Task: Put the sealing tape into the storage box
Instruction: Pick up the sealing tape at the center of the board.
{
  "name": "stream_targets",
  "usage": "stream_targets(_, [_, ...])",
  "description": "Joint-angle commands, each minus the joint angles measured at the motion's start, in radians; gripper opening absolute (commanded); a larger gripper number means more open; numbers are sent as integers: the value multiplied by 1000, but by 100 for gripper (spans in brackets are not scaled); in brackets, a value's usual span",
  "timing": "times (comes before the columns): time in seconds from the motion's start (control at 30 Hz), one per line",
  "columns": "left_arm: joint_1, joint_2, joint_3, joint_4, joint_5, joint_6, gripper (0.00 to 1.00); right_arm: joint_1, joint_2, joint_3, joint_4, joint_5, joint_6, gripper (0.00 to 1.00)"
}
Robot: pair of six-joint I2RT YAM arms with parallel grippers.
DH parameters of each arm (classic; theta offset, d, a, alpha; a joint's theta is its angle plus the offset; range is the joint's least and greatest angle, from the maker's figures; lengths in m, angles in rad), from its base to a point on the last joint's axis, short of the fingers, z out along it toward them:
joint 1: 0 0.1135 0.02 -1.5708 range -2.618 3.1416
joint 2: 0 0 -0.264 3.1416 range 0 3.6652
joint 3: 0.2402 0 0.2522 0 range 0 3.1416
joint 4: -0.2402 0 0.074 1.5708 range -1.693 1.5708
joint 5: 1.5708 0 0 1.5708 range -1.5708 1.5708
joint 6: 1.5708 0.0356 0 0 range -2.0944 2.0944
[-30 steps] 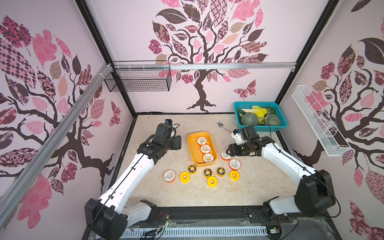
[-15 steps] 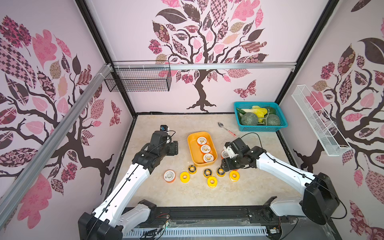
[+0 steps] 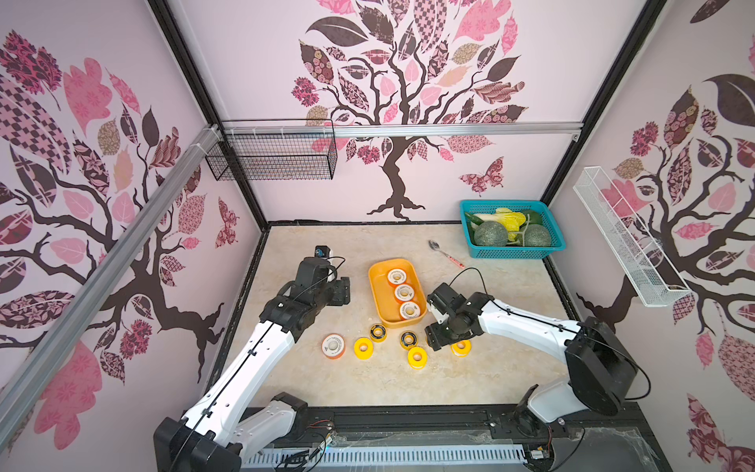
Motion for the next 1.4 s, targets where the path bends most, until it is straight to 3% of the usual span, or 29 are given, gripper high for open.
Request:
stream_targets(0.0, [3,-6,3,3,-12,10,79,11,35,49,7,60,21,75])
stream_targets(0.93, [3,0,4,-1,-9,10,80,41,216,113,19,103,33,61])
stream_targets(1.37, [4,10,6,-1,-4,11,80,40,129,144,-16,122,21,57])
